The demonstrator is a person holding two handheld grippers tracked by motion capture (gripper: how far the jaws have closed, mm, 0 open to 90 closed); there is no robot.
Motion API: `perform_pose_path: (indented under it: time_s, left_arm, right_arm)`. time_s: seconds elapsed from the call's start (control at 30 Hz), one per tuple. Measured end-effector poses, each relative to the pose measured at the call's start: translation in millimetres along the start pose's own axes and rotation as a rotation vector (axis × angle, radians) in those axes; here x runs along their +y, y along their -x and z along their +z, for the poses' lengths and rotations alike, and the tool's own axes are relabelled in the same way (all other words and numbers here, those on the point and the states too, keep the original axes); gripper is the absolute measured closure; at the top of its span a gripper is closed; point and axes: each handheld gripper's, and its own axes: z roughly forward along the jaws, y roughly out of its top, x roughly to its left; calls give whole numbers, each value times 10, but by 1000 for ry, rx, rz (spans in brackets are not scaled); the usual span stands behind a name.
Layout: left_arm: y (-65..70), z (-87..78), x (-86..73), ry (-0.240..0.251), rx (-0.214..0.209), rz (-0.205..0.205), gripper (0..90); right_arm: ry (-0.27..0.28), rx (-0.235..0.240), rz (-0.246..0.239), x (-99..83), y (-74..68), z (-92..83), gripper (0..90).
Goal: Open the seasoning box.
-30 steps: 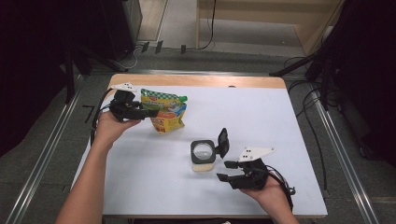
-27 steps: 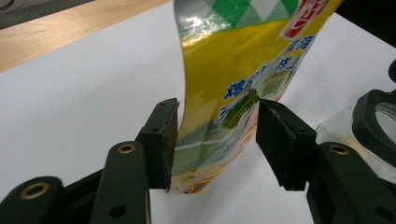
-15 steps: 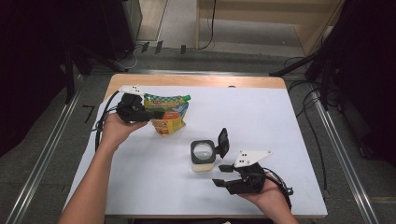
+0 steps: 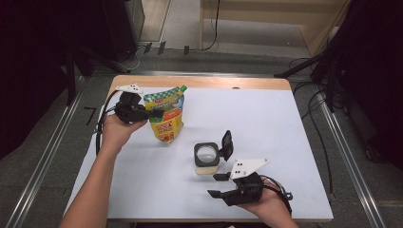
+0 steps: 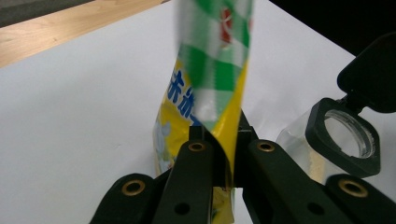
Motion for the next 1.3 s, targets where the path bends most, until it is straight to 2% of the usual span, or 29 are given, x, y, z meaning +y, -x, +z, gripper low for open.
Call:
perform_pose_path:
  time_s: [0.13, 0.27, 0.43, 0.6, 0.8, 0.9, 0.97, 1.1, 1.3]
  left_arm:
    - [20, -79, 14, -7, -18, -20, 900]
    - [70, -133, 26, -24, -16, -30, 900]
    - [180, -200, 70, -25, -24, -48, 900]
    - [286, -261, 95, -29, -46, -46, 900]
    - [400, -379, 108, -23, -51, -35, 900]
    - [445, -442, 102, -20, -53, -32, 900]
    - [473, -487, 95, -19, -55, -34, 900]
    - [513, -564, 72, -9, -66, -42, 900]
    - [572, -630, 50, -6, -59, -32, 900]
  right_arm:
    - [-15, -2, -6, 32, -37, 106, 486]
    - [-18, -4, -5, 62, -67, 192, 487]
    - [-27, -30, 42, 90, -71, 286, 487]
    - [-17, -20, 67, 143, -82, 387, 486]
    - [-11, -18, 52, 251, -133, 533, 483]
    - [-19, 8, 71, 315, -150, 632, 485]
    - [-27, 17, 61, 363, -164, 699, 489]
    - [-43, 19, 37, 442, -185, 847, 490]
    - [-47, 9, 38, 488, -150, 1069, 502]
